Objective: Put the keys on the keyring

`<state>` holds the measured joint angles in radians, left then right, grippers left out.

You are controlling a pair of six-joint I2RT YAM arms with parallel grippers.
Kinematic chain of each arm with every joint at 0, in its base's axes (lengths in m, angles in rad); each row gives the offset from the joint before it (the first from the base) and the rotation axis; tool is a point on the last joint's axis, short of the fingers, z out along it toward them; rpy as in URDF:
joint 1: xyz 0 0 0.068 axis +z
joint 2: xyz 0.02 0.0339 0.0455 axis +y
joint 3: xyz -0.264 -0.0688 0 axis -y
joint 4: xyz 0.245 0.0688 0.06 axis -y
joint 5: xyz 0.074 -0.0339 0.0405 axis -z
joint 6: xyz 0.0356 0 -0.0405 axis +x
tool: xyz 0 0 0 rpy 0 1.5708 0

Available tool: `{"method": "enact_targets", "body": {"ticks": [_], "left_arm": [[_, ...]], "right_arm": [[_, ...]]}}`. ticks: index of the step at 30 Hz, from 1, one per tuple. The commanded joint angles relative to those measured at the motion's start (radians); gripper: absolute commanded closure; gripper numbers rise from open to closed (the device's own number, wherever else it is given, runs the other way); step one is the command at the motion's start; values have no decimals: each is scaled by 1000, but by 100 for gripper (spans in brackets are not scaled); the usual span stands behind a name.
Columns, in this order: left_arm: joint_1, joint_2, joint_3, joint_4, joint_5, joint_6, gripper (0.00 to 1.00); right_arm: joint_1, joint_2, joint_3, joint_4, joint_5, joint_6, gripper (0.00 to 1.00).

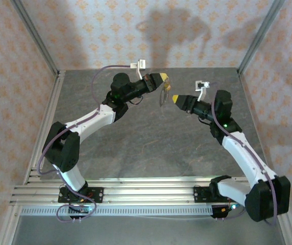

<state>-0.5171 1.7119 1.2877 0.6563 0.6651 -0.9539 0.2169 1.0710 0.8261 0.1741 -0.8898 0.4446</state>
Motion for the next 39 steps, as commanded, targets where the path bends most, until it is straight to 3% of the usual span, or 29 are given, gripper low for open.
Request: {"method": "enact_targets", "body": {"ticks": [1, 6, 16, 26, 34, 39], "left_arm": [[-5, -4, 31, 62, 14, -11, 100], [-4, -7, 32, 68, 28, -11, 100], [-6, 2, 27, 100, 27, -37, 100], [-12, 14, 38, 101, 25, -39, 100], [-12, 18, 38, 103, 24, -39, 100], [-13, 25, 39, 108, 21, -40, 100]], "right_arm": [[-25, -39, -18, 94, 20, 71, 59], [-27, 5, 10, 229, 139, 188, 61], [-16, 230, 79, 623, 117, 511, 55], [63, 292, 102, 685, 126, 508, 58], [84, 297, 94, 687, 118, 499, 75], [95, 300, 92, 676, 106, 493, 75]]}}
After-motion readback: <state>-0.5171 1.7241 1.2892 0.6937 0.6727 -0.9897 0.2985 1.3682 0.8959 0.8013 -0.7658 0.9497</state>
